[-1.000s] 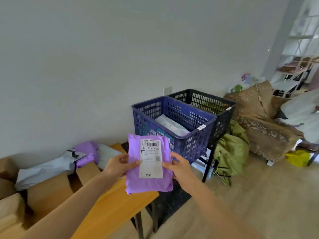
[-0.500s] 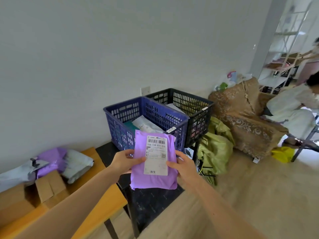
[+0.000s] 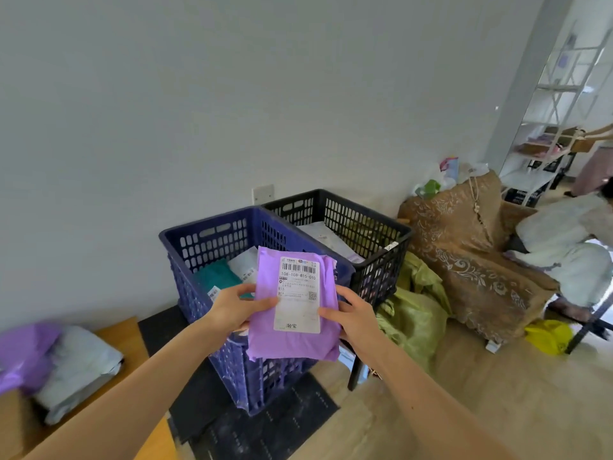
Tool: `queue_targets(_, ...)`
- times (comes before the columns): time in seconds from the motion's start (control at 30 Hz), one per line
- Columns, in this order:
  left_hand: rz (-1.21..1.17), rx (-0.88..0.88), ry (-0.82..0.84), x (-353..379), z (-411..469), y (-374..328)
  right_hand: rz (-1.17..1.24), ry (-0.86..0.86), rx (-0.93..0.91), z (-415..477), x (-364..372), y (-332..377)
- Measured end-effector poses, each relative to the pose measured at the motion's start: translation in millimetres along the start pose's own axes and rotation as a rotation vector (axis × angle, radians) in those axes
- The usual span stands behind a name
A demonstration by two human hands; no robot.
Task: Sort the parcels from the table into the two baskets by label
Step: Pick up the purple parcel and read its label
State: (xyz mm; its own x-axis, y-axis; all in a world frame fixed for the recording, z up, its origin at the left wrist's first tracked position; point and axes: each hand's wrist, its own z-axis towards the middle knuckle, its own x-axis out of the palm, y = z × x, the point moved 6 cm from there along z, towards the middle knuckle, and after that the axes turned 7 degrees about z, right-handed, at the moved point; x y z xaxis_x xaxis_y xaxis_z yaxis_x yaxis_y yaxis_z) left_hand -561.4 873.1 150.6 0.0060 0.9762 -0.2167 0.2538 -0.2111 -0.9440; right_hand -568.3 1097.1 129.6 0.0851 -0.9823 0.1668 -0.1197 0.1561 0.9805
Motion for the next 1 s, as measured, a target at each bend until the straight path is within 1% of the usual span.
queue_targets(0.1,-0.030,0.004,-0.014,3.2,24.9,-9.1,0.000,-0.008,0.013,29.7,-6.5,6.5)
queue_targets(0.2,-0.092,0.004,-0.098,3.4,42.3,-13.1,0.062,-0.056,0.042,51.4,-15.1,11.3)
queue_targets(0.33,-0.308,-0.037,-0.231,2.8,60.4,-14.2,0.098,-0.076,0.060,76.8,-20.1,14.3)
queue_targets(0.43,-0.482,-0.078,-0.295,4.2,76.3,-14.4,0.183,-0.014,0.084,94.5,-13.3,15.0)
queue_targets(0.5,-0.542,-0.088,-0.326,5.3,85.2,-16.0,0.212,0.012,0.084,105.4,-8.4,16.7)
queue_targets(0.67,-0.539,-0.089,-0.413,6.0,110.9,-21.7,0.231,0.095,0.098,147.7,-6.6,22.2)
queue_targets(0.9,-0.506,-0.119,-0.527,16.5,140.8,-24.0,0.280,0.208,0.180,203.0,-12.6,14.2)
queue_targets(1.0,-0.494,-0.144,-0.579,22.5,149.6,-23.5,0.312,0.226,0.230,216.5,-12.1,3.6)
